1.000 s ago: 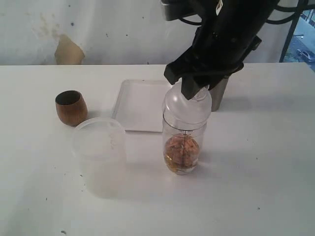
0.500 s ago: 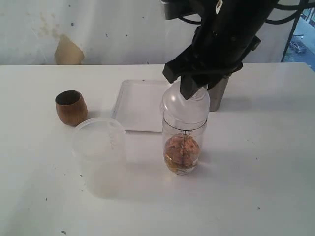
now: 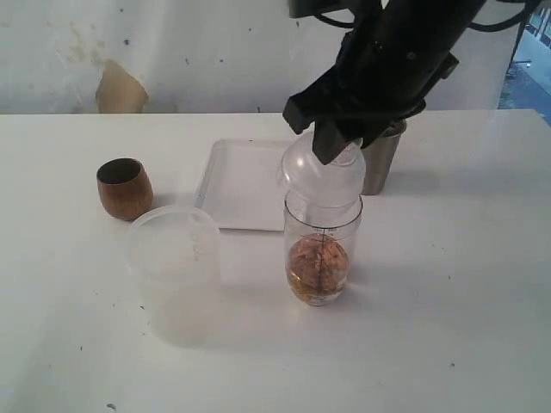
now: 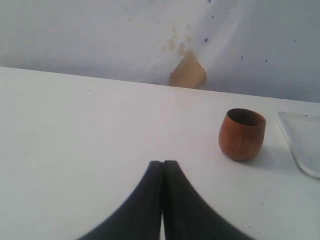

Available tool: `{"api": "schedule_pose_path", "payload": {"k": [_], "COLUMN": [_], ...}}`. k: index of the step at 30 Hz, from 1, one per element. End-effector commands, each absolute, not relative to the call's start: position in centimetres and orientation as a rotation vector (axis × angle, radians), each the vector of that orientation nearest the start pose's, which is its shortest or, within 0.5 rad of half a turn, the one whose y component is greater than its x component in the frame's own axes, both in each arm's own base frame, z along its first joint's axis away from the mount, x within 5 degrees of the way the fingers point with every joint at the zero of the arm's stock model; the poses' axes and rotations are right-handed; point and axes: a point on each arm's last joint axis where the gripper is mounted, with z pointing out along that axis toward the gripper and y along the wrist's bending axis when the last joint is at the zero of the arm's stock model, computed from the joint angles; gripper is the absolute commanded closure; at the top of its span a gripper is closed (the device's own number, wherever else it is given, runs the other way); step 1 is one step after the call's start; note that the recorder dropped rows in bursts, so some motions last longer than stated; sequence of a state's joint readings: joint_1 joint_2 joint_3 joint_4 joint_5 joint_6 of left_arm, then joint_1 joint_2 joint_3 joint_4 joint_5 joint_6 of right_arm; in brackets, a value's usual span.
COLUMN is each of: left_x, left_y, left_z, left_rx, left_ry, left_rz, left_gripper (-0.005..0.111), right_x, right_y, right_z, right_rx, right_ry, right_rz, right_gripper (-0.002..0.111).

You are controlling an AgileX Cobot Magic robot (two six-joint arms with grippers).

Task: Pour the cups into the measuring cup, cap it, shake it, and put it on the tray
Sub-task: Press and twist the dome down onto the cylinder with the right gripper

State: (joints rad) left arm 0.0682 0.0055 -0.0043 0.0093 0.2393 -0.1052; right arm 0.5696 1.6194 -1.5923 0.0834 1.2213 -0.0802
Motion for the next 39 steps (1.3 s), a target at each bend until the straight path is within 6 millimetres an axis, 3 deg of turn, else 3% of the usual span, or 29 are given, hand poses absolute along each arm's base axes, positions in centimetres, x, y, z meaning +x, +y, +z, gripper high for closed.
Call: {"api": "schedule_pose_path", "payload": {"k": [1,6,15,21,39], "left_x": [5.5,5.5,5.5,5.5,5.5], "left_y": [0.4,0.4,0.4,0.4,0.4], "left_z": [19.2,19.2,19.2,19.2,19.2], "left_rx": [-0.146,-0.146,-0.146,-0.146,-0.146], "left_ry": [1.71,1.71,1.71,1.71,1.71], "left_rz": [-0.023,-0.023,-0.023,-0.023,-0.023], "left_gripper": [0.107,0.107,0.107,0.107,0.107], "right_x": [27.7,27.5,26.8,27.0,27.2], "right_y": [18.8,18.6,18.2,18.1,18.2], "right_z": [35.7,35.1,36.2,35.0,34.7], "right_rx": [-0.854,-0.86,-0.853,-0.866,-0.868], "right_ry": [2.621,2.645,2.612,2.647,2.653], "right_rz": [0.278,0.271,0.274,0.238,0.231], "right_gripper": [0.108,0.108,0.108,0.108,0.108]}}
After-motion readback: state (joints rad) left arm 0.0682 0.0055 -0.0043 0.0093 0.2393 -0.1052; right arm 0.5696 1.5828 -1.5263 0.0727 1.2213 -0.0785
